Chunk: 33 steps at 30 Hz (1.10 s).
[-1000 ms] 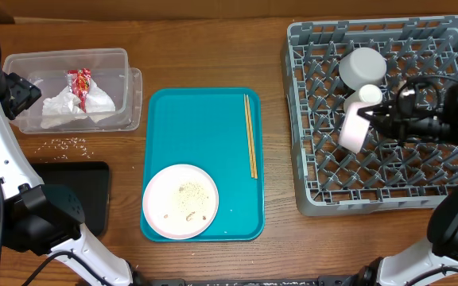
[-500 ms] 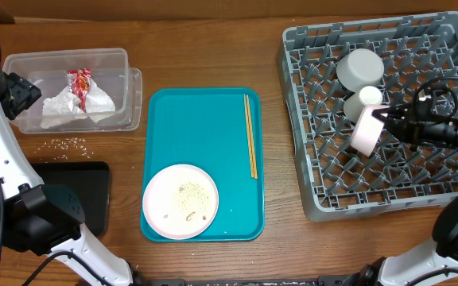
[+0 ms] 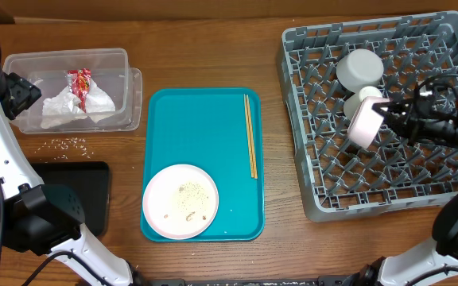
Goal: Sort waste into correct bins and load items into the dishwasher
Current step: 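Lower the pink bowl into the rack slots and release it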
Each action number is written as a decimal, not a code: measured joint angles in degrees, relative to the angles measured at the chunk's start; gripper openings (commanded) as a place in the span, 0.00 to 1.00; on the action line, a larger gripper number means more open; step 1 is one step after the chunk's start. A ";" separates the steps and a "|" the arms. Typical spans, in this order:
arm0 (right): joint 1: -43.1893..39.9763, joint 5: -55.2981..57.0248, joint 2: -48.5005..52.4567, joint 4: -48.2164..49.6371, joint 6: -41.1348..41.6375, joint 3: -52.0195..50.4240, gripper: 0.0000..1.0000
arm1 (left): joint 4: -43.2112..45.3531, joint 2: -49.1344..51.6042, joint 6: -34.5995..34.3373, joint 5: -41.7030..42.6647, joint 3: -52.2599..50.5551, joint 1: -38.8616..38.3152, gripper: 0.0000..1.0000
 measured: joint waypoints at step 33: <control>-0.92 25.53 0.44 -0.50 20.06 9.49 0.15 | 0.00 0.00 0.00 0.00 0.02 0.00 1.00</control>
